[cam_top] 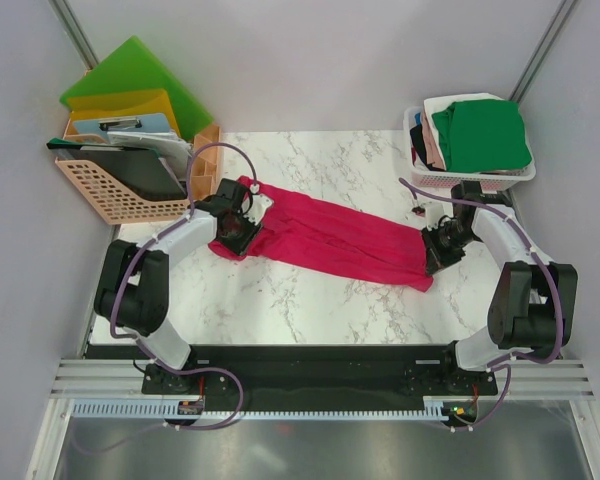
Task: Fold and stack the t-shirts
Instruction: Fold the other side of the tshirt into a rectangle
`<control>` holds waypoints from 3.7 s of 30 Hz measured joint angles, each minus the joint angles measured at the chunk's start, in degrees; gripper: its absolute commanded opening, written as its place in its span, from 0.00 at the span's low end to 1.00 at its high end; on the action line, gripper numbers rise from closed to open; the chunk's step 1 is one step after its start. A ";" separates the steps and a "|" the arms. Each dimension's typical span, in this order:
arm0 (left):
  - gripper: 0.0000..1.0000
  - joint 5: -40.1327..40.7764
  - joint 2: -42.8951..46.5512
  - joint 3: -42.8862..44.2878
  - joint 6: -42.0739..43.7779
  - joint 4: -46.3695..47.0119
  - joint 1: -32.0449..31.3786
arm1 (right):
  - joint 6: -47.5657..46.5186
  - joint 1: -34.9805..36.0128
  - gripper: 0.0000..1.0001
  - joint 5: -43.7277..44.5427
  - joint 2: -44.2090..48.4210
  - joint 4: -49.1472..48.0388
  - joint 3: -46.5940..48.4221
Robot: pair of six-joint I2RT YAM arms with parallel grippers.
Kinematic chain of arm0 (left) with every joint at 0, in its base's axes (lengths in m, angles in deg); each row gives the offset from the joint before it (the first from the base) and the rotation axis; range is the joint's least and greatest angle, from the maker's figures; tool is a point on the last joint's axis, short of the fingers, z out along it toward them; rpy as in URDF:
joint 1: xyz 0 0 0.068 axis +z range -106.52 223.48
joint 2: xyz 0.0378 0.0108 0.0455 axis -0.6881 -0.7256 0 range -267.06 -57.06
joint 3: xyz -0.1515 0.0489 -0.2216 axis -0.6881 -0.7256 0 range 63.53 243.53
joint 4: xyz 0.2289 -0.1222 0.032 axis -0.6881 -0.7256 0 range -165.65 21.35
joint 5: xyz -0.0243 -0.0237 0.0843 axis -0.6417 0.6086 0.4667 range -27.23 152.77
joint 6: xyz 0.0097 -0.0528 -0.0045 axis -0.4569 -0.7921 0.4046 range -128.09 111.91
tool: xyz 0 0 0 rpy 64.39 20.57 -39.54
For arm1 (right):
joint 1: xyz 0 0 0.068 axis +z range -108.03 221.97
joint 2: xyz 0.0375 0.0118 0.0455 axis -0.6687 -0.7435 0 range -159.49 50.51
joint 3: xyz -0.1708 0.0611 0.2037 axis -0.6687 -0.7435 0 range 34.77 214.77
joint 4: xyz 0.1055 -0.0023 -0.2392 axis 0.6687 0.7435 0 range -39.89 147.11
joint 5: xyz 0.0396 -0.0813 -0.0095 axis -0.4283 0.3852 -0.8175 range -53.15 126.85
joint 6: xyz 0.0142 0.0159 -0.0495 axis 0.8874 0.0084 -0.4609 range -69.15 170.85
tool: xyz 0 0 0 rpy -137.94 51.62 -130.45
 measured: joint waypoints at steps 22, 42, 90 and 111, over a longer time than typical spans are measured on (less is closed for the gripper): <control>0.37 -5.42 -0.35 0.70 -0.68 -1.81 0.00 | -0.20 -0.02 0.00 0.37 -0.26 -0.96 0.00; 0.02 -0.35 0.00 -0.87 -0.35 0.68 0.07 | -0.42 0.00 0.00 -0.37 -1.05 -0.85 0.02; 0.31 11.96 -14.08 17.46 4.13 10.21 7.50 | -0.79 0.00 0.42 -2.03 -4.48 -1.27 0.00; 0.60 11.34 -9.14 14.34 4.02 8.33 6.62 | -1.70 0.00 0.56 -2.14 -2.93 -0.57 0.00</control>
